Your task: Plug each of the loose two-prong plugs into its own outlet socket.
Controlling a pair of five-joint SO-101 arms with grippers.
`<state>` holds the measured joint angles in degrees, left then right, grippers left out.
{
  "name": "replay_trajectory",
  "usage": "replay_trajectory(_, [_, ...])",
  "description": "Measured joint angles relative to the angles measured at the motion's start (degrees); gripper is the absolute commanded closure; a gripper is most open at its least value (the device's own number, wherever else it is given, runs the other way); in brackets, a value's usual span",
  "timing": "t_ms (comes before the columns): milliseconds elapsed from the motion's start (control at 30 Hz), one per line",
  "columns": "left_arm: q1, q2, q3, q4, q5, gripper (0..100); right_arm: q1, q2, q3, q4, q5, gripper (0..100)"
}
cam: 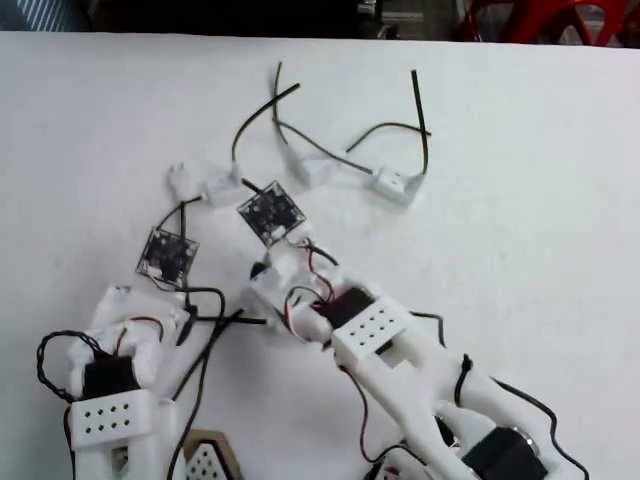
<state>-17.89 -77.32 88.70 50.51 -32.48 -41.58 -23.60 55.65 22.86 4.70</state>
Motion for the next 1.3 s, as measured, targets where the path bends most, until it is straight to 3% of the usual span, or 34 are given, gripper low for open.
replay_trajectory(600, [0.0,0.0,0.0,0.0,0.0,72,2.5,5.6,-0.1,-3.4,3.3,98.1])
replay_trajectory(867, [0.0,0.0,0.0,0.0,0.0,72,2.5,5.5,5.1,-11.3,3.3,98.1])
replay_trajectory(1300, [0.0,0.0,0.0,0.0,0.0,72,2.5,4.7,5.3,-7.0,6.2,98.1])
